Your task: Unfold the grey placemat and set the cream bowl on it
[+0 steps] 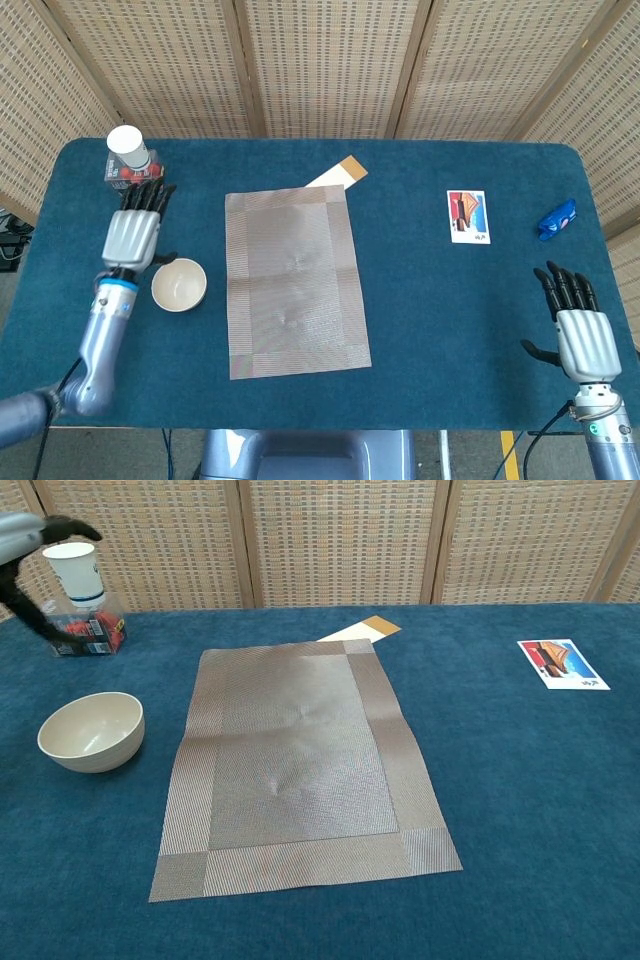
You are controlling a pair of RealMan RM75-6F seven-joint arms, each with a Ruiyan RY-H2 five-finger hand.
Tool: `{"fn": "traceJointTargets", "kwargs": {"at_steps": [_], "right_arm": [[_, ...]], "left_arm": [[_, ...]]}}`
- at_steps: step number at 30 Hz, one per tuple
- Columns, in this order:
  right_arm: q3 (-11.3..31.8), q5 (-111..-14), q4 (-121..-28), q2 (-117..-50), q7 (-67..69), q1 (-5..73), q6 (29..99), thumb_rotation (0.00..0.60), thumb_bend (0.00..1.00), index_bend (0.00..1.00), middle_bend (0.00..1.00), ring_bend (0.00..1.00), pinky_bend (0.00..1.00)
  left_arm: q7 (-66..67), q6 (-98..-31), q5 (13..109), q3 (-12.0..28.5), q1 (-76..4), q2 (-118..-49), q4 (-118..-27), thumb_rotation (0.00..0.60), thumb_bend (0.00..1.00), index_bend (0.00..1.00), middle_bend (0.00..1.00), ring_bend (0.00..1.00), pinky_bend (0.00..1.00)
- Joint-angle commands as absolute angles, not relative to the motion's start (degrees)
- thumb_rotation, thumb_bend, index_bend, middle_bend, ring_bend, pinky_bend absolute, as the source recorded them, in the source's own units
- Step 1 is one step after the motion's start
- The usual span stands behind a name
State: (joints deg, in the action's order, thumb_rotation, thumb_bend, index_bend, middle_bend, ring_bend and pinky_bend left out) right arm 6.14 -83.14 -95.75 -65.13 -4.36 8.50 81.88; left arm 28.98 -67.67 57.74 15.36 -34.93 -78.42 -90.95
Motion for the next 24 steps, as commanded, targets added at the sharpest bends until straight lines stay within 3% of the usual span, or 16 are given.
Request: {"fn": "traceJointTargets", "kwargs": {"at_steps": [1, 6, 14, 20, 24], "right_arm": [[5.57, -83.95, -95.54, -65.53, -4.56, 8.71, 81.51, 0.600, 0.00, 0.04, 0.00, 0.00, 0.00], [4.84, -85.34, -95.21, -65.99, -4.78, 8.87, 81.43, 0.600, 0.00, 0.04, 0.00, 0.00, 0.00], [3.30, -87.60, -94.26, -67.49, -6.25, 9.60, 80.15, 0.600, 0.00, 0.04, 0.00, 0.00, 0.00], [0.31, -95.14, -92.45, -70.71, -7.55, 11.26, 79.47, 0.600, 0.00, 0.06, 0.00, 0.00, 0.00], [-0.66, -95.11, -92.44, -74.38, -8.65, 13.01, 75.26, 0.600, 0.00, 0.09, 0.00, 0.00, 0.00]], "left_arm": [[23.61, -73.88, 64.20, 8.48, -27.36, -73.27, -96.94, 0.600, 0.08, 0.05, 0.00, 0.00, 0.00], [20.41, -81.30, 71.28, 2.05, -20.04, -70.57, -100.00, 0.600, 0.08, 0.03, 0.00, 0.00, 0.00], [17.81, -91.33, 79.71, -4.06, -11.62, -69.32, -97.55, 0.600, 0.08, 0.00, 0.00, 0.00, 0.00], [15.10, -92.93, 81.92, -4.12, -9.75, -67.89, -97.64, 0.600, 0.08, 0.00, 0.00, 0.00, 0.00], [14.12, -92.76, 82.66, -3.83, -9.15, -67.43, -97.92, 0.600, 0.08, 0.00, 0.00, 0.00, 0.00]]}}
